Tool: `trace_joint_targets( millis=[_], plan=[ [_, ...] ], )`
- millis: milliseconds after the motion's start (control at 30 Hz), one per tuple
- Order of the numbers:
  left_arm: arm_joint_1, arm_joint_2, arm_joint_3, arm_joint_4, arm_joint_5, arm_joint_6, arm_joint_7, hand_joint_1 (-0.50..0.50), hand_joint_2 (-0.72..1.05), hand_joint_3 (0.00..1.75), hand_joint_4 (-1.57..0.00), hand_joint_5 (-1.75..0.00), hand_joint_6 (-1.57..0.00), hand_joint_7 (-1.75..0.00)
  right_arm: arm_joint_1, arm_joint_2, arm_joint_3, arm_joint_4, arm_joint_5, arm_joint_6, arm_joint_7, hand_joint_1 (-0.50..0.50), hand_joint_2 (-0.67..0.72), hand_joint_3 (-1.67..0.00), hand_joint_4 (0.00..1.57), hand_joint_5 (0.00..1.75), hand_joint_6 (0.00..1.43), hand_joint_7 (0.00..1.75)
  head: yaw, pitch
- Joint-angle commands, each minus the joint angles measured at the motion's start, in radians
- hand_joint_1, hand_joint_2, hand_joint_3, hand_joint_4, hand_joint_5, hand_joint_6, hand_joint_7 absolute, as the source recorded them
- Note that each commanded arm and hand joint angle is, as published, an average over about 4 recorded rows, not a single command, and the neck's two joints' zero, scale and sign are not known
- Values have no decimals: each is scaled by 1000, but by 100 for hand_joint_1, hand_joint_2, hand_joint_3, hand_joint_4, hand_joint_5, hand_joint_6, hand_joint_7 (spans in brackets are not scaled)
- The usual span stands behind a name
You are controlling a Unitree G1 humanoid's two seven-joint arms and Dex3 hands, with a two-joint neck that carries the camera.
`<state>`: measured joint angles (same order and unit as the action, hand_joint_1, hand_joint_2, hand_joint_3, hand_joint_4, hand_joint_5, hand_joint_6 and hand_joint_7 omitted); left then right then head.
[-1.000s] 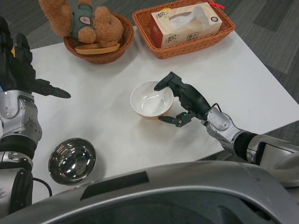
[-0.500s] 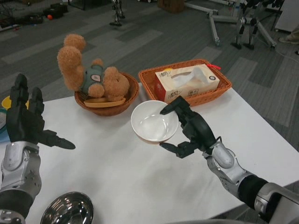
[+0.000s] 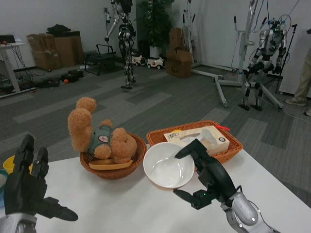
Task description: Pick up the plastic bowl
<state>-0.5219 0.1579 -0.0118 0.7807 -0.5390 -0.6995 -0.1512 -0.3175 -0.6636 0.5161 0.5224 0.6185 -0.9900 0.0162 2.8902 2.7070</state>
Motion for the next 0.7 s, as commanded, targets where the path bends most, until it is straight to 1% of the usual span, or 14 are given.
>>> trace_joint_targets(
  millis=[33,100,200,367,533,600,700],
  plan=[
    [23,-8,4,-8,-7,-12,5,-50,-46,0,0,0,0,0,-26,-19,1,-4,12,-2,-15,-42,-57,-151,51,175,0,154,4,-5],
    [23,-8,1,-8,-7,-12,4,-50,-46,0,0,0,0,0,-27,-22,5,-3,13,-2,-20,-42,-56,-149,54,175,0,154,7,-13],
    [23,-6,1,-8,-7,-11,4,-50,-46,0,0,0,0,0,-31,-21,12,-2,12,-2,-24,-42,-59,-143,55,175,0,154,14,-19],
    [22,-6,-5,-7,-8,-11,4,-50,-46,0,0,0,0,0,-57,-18,40,0,12,-2,-32,-42,-60,-151,57,175,0,161,17,-36],
    [18,-6,-14,-2,-10,-11,4,-50,-46,0,0,0,0,0,-78,-17,73,5,13,-2,-35,-42,-56,-147,60,175,0,161,15,-60],
    [18,-6,-15,-1,-10,-11,4,-50,-48,0,0,0,0,0,-82,-16,87,5,14,-2,-35,-42,-57,-151,60,175,0,161,12,-65],
    [18,-6,-17,-2,-10,-11,4,-50,-46,0,0,0,0,0,-83,-16,93,6,14,-2,-36,-42,-58,-151,61,171,0,161,12,-67]
  ],
)
